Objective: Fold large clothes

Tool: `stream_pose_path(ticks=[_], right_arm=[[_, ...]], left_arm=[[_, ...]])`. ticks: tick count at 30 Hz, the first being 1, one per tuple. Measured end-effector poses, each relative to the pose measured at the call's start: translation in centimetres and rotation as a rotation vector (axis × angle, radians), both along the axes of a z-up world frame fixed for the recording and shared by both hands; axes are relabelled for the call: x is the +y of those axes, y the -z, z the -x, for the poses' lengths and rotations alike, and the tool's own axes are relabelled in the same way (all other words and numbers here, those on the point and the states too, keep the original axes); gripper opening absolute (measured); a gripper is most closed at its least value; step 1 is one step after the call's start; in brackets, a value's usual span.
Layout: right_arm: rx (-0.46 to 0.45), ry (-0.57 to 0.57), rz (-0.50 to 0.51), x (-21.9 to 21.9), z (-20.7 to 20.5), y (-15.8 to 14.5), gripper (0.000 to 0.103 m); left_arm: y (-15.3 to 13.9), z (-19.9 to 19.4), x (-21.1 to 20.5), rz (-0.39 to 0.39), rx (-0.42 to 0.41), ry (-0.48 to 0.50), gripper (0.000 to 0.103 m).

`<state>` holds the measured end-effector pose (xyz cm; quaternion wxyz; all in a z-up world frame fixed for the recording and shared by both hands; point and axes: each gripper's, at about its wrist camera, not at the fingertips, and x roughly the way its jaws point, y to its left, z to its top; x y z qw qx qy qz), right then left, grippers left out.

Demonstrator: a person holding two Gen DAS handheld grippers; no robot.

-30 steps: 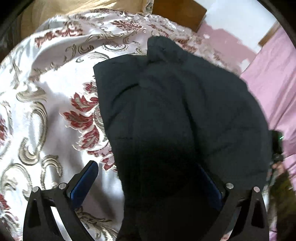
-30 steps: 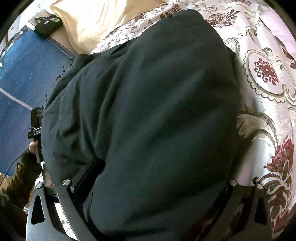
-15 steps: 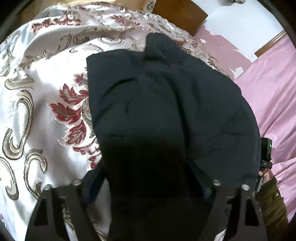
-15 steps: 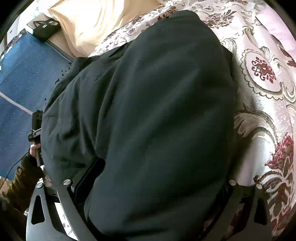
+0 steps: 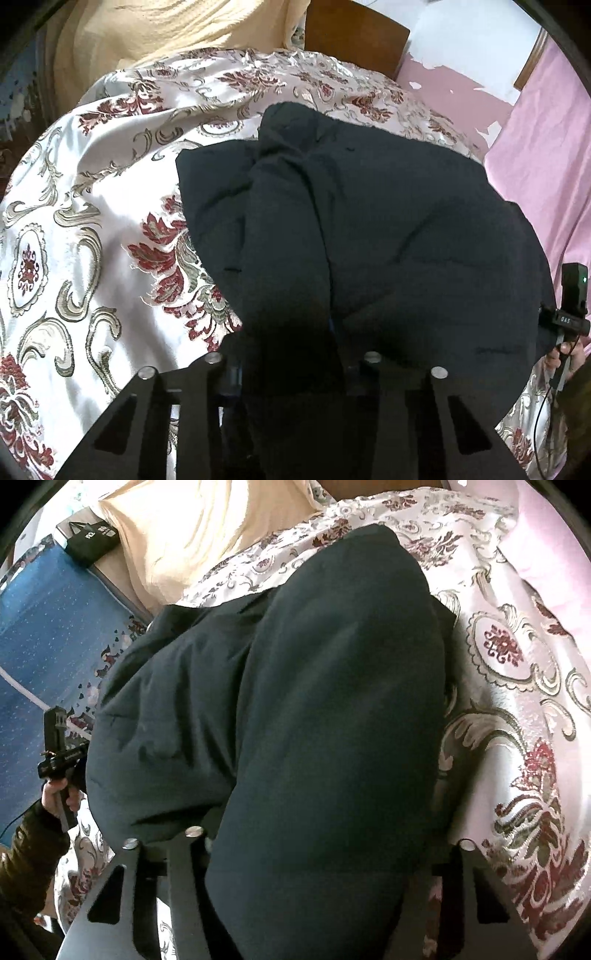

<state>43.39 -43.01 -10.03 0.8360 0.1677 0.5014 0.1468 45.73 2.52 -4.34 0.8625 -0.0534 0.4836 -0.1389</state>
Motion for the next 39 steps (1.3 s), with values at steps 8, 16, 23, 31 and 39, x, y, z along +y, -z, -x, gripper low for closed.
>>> stream_pose_path(ticks=[8,16,23,31,39], right_arm=[[-0.038,0.010,0.067,1.1,1.1,-2.6,0.033],[-0.095,-0.021,0.085,2.1,4.0,-6.8,0.026],[-0.141,-0.090,0.122,3.9,9.7,-11.1,0.025],[-0.079,-0.062,0.181,3.9,15.1,-9.8,0.031],[-0.038,0.089,0.181,2.2,17.5,-6.5,0.053]], left_arm=[[-1.4,1.1,1.0,0.007,-0.045,-0.012,0.018],[-5.2,5.2,0.6,-0.016,-0.069,0.009,0.015],[-8.6,11.8,1.1,-0.032,-0.092,0.019,0.015],[-5.7,16.6,2.3,-0.075,-0.020,-0.031,0.022],[-3.1,18.8,3.5,-0.148,0.018,-0.178,0.037]])
